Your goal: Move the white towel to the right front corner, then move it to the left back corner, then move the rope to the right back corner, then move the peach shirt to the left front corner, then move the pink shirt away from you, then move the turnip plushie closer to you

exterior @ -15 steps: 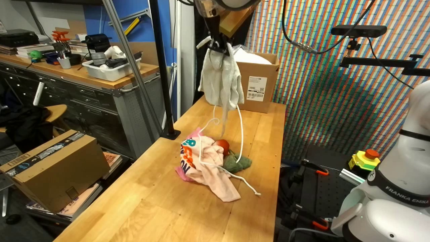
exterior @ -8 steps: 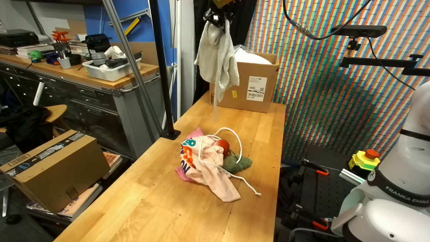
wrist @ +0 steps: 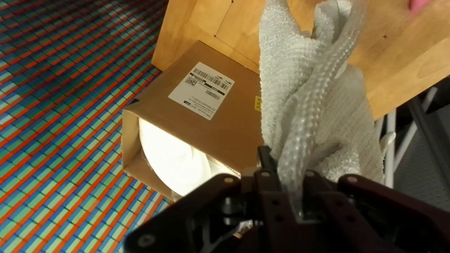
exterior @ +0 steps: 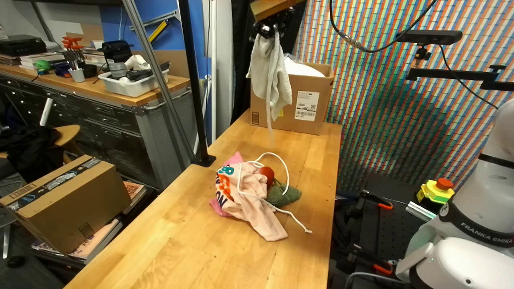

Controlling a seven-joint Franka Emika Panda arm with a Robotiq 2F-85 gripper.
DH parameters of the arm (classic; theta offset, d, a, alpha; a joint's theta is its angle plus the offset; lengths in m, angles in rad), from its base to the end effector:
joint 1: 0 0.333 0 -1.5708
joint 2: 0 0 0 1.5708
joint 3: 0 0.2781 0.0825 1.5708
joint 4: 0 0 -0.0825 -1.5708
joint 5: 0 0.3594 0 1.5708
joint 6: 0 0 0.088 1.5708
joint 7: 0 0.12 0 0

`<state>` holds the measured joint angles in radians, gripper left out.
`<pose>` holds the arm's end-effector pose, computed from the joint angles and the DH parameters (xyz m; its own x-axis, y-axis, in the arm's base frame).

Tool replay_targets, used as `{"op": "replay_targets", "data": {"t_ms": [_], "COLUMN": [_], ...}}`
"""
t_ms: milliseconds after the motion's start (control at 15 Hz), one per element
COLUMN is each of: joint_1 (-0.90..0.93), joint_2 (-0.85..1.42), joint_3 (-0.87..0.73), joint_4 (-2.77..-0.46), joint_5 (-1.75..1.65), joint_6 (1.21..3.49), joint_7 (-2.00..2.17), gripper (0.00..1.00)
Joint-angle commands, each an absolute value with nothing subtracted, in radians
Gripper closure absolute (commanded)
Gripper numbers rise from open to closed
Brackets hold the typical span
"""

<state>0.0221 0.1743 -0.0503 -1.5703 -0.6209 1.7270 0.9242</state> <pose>0.5851 -0.0755 0.5101 0.6631 -0.6093 0.4348 -0.7485 -0.5386 0.3868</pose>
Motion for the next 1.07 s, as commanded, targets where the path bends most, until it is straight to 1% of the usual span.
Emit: {"op": "replay_targets", "data": {"t_ms": [0,533,1000], "joint_1": [-0.003,-0.077,-0.116], "joint_2": [0.261,0.372,0.441], "joint_3": [-0.094,-0.196,-0.239], "joint_4": [-1.504,-1.516,-1.514], "joint_5": [-0.631,-0.609,-0.592], "joint_6": [1.716,1.711,1.693], "joint_7": [1.0,1.069,1.074], "gripper": [0.92,0.92,0.92]}}
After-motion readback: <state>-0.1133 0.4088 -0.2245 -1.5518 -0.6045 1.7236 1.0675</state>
